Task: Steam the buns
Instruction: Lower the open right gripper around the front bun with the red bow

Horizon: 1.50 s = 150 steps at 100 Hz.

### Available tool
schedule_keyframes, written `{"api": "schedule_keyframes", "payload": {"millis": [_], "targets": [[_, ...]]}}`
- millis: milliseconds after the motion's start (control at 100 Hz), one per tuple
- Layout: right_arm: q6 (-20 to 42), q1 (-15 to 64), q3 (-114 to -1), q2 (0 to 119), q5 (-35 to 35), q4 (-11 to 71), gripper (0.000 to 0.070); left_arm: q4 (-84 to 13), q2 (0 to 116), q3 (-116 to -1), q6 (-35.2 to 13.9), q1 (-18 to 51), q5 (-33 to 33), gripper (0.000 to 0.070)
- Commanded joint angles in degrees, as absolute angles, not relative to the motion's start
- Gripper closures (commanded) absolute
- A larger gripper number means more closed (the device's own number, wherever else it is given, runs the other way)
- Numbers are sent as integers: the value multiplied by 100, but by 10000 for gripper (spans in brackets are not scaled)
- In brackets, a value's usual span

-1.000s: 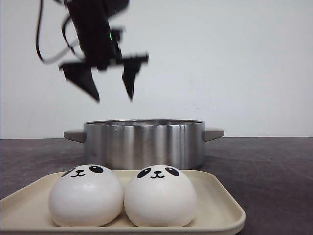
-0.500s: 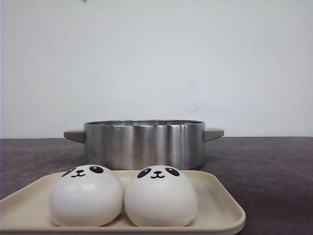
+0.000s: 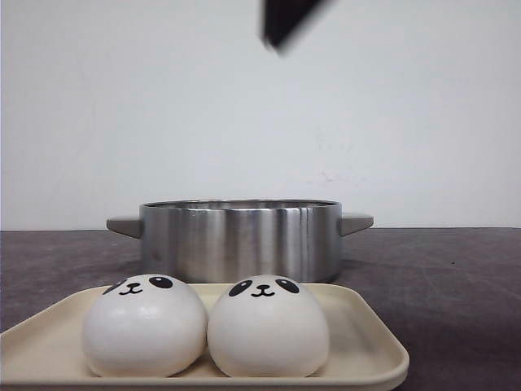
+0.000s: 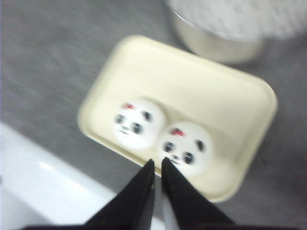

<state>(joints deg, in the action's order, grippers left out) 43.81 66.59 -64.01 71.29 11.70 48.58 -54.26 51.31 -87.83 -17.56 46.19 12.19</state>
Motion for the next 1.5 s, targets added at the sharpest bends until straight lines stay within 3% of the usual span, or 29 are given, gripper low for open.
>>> {"api": "schedule_keyframes", "payload": {"millis": [0,40,70,190,240,930,1390,1490], "targets": [[4412,6582,-6361,7190,1100,4797,681,-5542,5076,-8903,-1741,4674,1245,231],[4390,6466,-6311,7190,1007,4794,668,-5634,4998,-8903,-1741,4674,1247,231],[4388,6390,-6294,7190,904,4794,617,-5697,4947,-8903,-1741,4674,1247,231],[4397,6230,-6294,7236,521,4703,231,-5822,4786,-8903,-1741,4674,1249,231],[4399,6222,-6294,7269,429,4661,152,-5861,4740,-8903,-1741,4674,1249,231],[4449,6182,-6294,9675,-307,4198,168,-6263,4663,-8903,-1715,4674,1245,231],[4436,6084,-6294,9863,-19,3717,173,-6366,4663,-8903,-1647,4674,1247,231],[4434,6027,-6294,9876,3,3662,242,-6366,4663,-8903,-1588,4674,1247,231]]}}
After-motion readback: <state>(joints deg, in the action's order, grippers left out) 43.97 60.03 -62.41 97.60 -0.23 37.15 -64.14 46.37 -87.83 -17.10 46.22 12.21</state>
